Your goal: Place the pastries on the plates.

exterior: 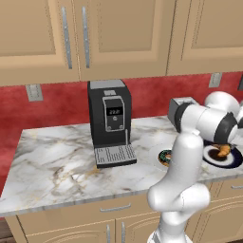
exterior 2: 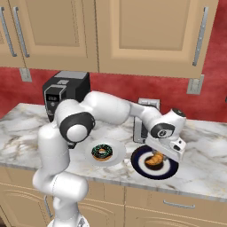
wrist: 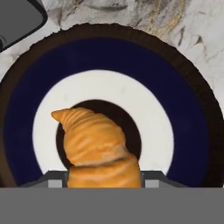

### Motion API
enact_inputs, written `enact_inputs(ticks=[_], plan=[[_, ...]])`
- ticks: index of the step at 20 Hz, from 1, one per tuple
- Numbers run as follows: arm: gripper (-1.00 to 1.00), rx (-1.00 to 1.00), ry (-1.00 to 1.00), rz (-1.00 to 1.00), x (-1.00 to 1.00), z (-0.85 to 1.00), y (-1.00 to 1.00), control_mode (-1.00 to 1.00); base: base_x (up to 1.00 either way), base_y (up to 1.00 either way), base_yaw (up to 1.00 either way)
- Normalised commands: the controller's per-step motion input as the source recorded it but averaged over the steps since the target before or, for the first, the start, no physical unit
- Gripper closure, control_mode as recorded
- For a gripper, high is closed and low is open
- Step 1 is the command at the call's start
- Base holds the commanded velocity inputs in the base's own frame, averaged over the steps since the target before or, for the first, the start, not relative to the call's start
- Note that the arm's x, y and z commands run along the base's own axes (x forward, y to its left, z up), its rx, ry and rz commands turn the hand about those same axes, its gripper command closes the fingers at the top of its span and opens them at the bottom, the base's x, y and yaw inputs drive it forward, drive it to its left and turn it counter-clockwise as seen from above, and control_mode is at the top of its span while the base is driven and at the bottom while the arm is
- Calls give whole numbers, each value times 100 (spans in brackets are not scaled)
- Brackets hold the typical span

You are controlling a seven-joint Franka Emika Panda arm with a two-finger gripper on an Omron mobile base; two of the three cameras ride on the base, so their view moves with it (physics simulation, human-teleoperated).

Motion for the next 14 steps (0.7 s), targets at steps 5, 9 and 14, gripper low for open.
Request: enact_inputs(ticks=[5, 9, 14], plan=[[100, 2, 0, 0, 0, -17, -1, -100, 0, 0, 0], [100, 1, 0, 0, 0, -14, 0, -100, 0, 0, 0], [-100, 0, 0, 0, 0, 0, 0, -100, 0, 0, 0]])
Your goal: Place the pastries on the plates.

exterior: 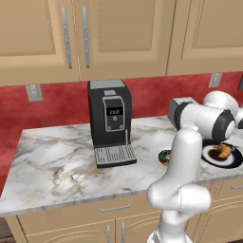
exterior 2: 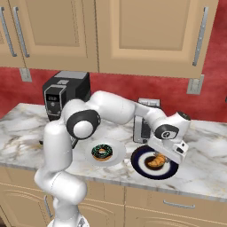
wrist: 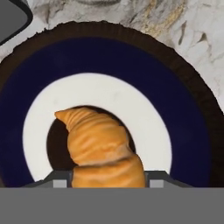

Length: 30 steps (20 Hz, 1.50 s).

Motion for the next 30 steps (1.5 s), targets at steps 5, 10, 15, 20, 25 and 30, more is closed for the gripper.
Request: enact_inputs(ticks=[5, 10, 15, 20, 25, 30], plan=[[-100, 0, 0, 0, 0, 0, 0, -100, 0, 0, 0], [-100, 0, 0, 0, 0, 3, 0, -100, 0, 0, 0], [-100, 0, -8, -2, -25, 32, 8, -100, 0, 0, 0], [-100, 0, -11, -1, -76, 39, 58, -100, 0, 0, 0], [-100, -1, -12, -7, -78, 43, 99, -100, 0, 0, 0], [-100, -7, -14, -15, -30, 39, 100, -100, 0, 0, 0]])
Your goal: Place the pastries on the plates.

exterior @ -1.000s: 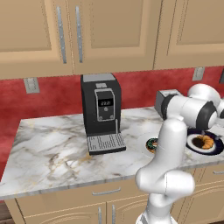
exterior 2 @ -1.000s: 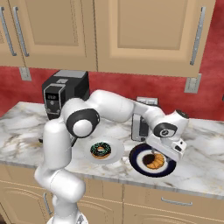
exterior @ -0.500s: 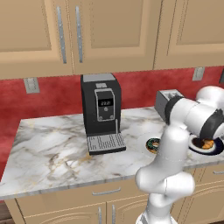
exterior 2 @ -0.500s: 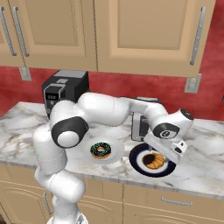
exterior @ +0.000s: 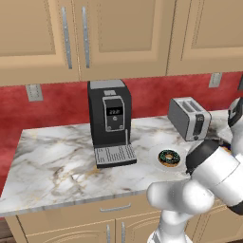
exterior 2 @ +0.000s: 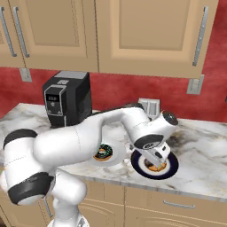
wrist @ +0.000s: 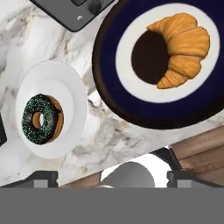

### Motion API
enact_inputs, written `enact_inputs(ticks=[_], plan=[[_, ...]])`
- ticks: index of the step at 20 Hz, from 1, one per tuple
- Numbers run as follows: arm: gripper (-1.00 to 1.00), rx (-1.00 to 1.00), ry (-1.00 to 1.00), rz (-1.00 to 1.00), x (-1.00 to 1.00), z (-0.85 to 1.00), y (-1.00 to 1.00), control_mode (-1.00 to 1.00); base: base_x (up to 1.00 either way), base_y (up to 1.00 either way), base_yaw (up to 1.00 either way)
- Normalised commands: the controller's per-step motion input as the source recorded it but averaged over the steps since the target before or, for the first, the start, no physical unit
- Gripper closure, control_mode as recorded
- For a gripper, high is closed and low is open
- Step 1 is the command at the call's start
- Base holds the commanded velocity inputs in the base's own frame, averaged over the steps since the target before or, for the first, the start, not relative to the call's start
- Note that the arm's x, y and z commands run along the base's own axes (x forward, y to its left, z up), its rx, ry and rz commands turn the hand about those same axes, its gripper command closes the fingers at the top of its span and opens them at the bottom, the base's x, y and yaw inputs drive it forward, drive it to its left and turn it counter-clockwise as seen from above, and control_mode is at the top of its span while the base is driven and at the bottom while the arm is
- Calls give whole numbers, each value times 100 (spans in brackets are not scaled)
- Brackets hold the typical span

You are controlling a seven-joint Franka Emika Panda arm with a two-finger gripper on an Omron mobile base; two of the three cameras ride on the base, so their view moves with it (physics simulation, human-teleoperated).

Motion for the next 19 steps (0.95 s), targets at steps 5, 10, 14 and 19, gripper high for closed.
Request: enact_inputs(ticks=[5, 10, 14, 19], plan=[[-100, -13, -19, -15, -2, 40, 100, -100, 0, 0, 0], [-100, -17, -16, -16, 0, 43, 100, -100, 0, 0, 0], [-100, -19, -11, -19, 10, 31, 100, -100, 0, 0, 0], [-100, -17, -4, -13, 22, 23, 100, -100, 0, 0, 0]])
